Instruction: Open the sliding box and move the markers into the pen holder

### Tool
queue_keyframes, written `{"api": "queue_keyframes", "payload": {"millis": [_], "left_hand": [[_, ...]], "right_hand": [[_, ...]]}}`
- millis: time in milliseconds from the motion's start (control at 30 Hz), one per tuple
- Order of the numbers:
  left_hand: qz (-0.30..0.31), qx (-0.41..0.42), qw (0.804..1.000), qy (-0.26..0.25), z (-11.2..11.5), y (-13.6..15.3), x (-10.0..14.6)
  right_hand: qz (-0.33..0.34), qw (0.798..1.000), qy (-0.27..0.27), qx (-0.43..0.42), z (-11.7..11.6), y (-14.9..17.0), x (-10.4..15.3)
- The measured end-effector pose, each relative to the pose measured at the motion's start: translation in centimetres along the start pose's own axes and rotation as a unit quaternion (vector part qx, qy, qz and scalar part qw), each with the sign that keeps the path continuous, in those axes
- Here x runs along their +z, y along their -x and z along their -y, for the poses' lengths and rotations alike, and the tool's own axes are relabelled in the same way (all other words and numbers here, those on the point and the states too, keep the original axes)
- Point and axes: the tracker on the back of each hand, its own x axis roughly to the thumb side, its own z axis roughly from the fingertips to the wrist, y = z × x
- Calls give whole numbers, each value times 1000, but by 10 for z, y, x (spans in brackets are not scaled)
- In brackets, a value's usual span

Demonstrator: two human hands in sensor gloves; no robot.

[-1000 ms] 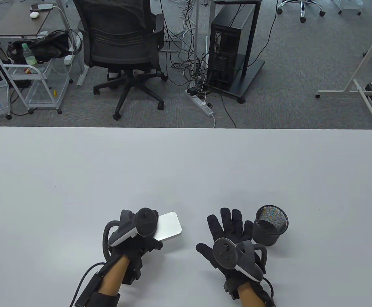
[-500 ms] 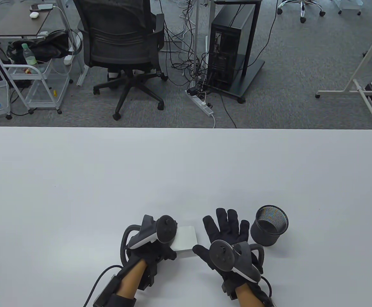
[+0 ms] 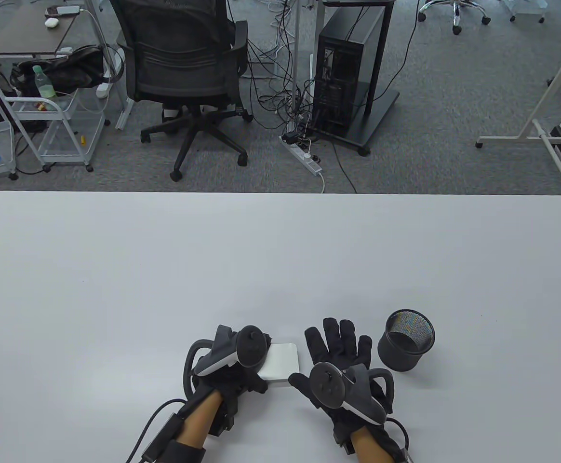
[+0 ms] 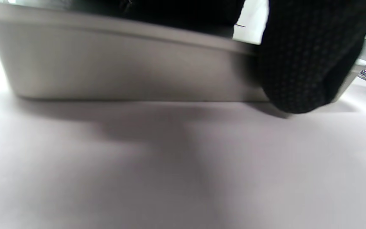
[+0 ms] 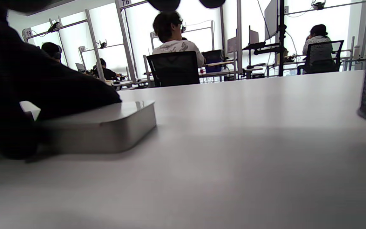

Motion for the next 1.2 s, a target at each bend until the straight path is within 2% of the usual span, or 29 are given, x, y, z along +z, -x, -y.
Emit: {"api": "queue_keyframes", "payload": {"millis": [267,567,633,733,833,1067,1200], "left_hand": [[5,6,1000,7,0,2,1],[7,1,1000,8,-2,2,1],[7,1,1000,7,-2,2,1],[7,0,1000,7,-2,2,1],[8,1,1000,11,-2,2,1],[10,2,1000,15,-2,2,1],[14,3,1000,22,-2,3,0]], "right_hand": [[2,999,-42,-5,-8,0,-7],[6,997,-72,20,2,-20,-29],[12,996,-88,25,-1,-25,-34],[27,989,-142,31,-11,-32,-43],[33,985,-164,28,-20,-33,-47],[45,980,-194,-31,-36,-31,-56],[46,980,-190,-35,-40,-32,-58]]}}
